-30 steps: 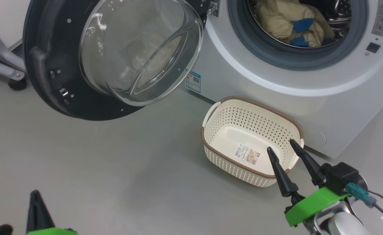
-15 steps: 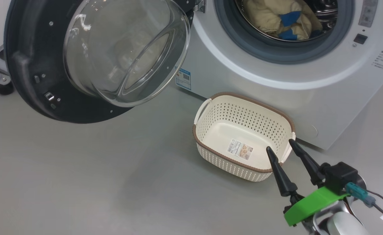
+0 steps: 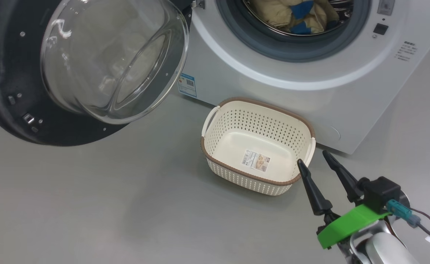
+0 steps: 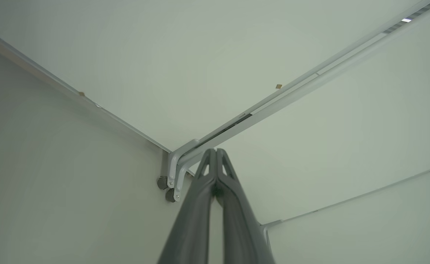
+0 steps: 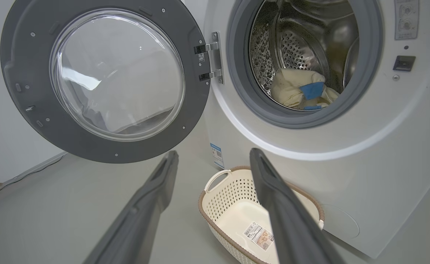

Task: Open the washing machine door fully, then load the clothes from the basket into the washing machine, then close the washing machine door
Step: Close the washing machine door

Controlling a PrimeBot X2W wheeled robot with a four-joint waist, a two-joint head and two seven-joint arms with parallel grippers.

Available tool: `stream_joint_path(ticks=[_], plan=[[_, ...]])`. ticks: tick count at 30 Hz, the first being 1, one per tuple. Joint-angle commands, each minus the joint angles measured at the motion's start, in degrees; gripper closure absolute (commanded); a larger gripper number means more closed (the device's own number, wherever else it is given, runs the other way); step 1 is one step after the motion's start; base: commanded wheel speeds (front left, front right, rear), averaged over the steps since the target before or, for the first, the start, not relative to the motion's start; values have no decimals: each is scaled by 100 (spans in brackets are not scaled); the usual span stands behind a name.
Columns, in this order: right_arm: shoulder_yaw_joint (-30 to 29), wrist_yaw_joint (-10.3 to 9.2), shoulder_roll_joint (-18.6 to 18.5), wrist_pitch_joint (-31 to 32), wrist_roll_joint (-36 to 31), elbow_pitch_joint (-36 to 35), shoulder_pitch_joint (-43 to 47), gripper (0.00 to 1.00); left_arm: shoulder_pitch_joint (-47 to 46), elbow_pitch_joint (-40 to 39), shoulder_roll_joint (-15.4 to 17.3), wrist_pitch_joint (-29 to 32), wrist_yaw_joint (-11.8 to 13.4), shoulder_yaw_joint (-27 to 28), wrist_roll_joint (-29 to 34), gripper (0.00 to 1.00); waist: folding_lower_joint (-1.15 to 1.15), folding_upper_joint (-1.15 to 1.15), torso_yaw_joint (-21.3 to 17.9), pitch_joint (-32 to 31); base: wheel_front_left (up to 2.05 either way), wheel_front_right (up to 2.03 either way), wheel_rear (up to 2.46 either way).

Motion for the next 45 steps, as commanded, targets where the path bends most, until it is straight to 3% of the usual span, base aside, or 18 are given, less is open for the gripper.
stream_joint_path(ticks=[1,8,15,38,45], plan=[[100,-16,-40,-37,6,-157,-256,0,-211,-61,479,44,34,132,-3,100,0,0,-89,18,0,0,0],[121,-16,-80,-37,17,-144,-260,0,-543,222,596,95,216,82,-36,100,0,0,-265,36,0,0,0],[161,-16,-111,-37,22,-141,-276,0,-680,129,501,150,453,-11,-20,100,0,0,-382,52,0,0,0],[317,-16,-256,-37,37,-149,-481,0,-690,-1485,7,800,1620,94,-319,100,0,0,-897,453,0,0,0],[380,-16,-325,-37,49,-131,-625,0,-728,-1766,-67,994,1826,65,-406,100,0,0,-1120,656,0,0,0]])
